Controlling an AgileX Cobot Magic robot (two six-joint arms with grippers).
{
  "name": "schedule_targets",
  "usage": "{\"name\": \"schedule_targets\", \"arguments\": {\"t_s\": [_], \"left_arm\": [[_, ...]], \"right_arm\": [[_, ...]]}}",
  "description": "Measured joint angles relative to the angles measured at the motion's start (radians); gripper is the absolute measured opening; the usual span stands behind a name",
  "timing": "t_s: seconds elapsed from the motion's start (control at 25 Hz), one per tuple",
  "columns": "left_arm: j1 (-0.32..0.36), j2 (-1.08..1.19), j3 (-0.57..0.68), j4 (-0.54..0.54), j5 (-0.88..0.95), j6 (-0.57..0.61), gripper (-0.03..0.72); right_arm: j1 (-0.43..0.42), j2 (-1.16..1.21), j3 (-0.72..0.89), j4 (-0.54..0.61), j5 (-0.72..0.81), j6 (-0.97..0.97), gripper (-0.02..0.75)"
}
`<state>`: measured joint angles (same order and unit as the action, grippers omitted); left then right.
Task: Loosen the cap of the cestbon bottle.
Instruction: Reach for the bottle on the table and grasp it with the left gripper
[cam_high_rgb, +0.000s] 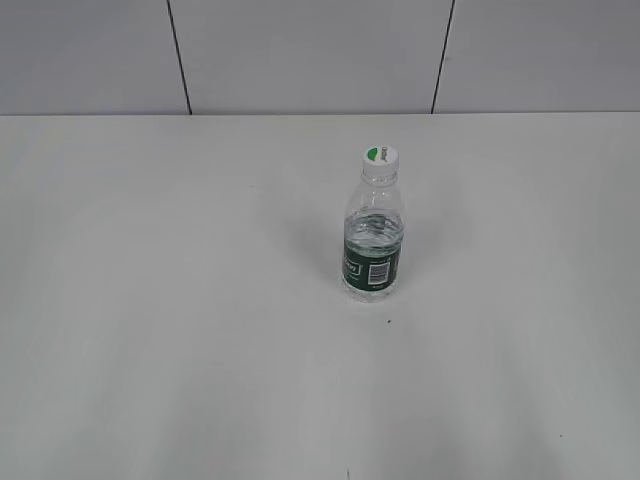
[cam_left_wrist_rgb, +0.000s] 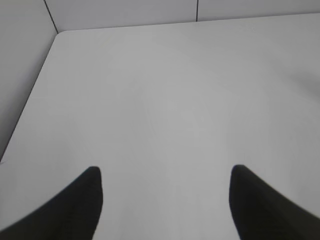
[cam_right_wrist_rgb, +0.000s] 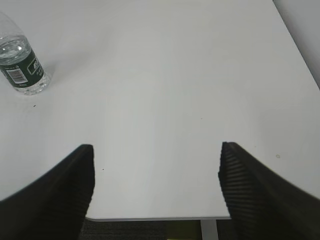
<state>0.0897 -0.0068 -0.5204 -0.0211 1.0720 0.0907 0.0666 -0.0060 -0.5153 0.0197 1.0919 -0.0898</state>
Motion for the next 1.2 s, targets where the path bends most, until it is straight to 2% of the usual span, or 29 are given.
{"name": "schedule_targets", "arguments": {"t_s": [1.2], "left_arm": [[0.000, 0.000, 0.000, 0.001, 0.000, 0.000, 0.482]], "right_arm": [[0.000, 0.000, 0.000, 0.000, 0.000, 0.000, 0.590]]}}
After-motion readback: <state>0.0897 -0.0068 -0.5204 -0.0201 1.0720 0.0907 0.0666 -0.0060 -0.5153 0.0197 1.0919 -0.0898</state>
